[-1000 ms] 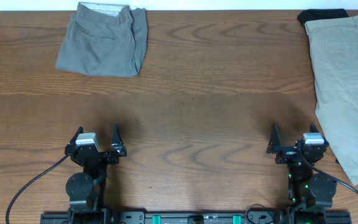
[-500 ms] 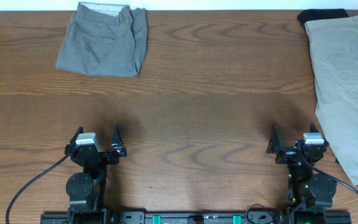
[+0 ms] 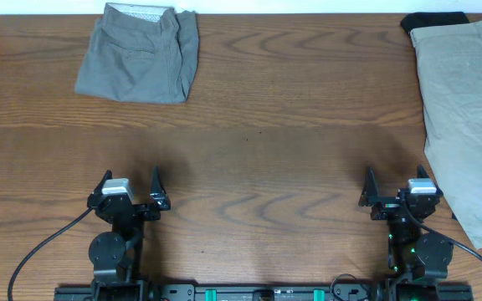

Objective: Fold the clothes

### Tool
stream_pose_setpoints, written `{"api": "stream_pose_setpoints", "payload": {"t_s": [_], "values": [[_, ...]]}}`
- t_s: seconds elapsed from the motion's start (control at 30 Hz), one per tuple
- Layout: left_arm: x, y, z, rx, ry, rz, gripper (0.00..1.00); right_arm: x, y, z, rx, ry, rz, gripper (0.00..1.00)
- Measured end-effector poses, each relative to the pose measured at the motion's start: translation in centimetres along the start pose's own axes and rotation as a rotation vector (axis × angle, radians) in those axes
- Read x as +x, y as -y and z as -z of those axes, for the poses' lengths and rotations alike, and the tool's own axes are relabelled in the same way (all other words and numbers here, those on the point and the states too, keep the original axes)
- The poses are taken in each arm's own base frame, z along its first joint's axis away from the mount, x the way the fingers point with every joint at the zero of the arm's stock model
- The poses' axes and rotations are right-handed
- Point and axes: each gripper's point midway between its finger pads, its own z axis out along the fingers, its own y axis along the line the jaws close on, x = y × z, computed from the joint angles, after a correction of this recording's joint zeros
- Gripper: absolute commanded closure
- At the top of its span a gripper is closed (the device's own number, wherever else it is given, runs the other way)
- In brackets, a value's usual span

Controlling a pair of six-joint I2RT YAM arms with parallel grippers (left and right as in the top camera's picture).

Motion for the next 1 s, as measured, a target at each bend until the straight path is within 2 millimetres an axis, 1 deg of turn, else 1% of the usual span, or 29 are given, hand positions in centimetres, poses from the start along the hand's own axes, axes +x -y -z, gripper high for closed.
{"api": "stream_pose_setpoints", "payload": {"t_s": [0.53,0.6,0.63,0.7,0.73,0.77,0.87,1.0], "values": [[0.0,0.0,0.0,0.0,0.0,0.0,0.02,0.0,0.0,0.0,0.0,0.0,0.0,0.01],[0.0,0.0,0.0,0.0,0.0,0.0,0.02,-0.3,0.0,0.0,-0.001,0.014,-0.009,0.01],[0.0,0.0,0.0,0.0,0.0,0.0,0.02,-1.0,-0.1,0.0,-0.006,0.04,-0.026,0.01],[0.0,0.0,0.0,0.0,0.0,0.0,0.02,-2.9,-0.8,0.2,-0.052,0.114,-0.101,0.01],[0.0,0.0,0.0,0.0,0.0,0.0,0.02,-3.4,-1.3,0.3,-0.086,0.131,-0.146,0.01],[0.0,0.0,0.0,0.0,0.0,0.0,0.02,-3.4,-1.9,0.3,-0.124,0.127,-0.19,0.01],[0.0,0.0,0.0,0.0,0.0,0.0,0.02,-2.6,-3.8,0.6,-0.241,0.068,-0.336,0.01],[0.0,0.0,0.0,0.0,0.0,0.0,0.02,-2.8,-5.4,1.0,-0.344,0.026,-0.528,0.01]]}}
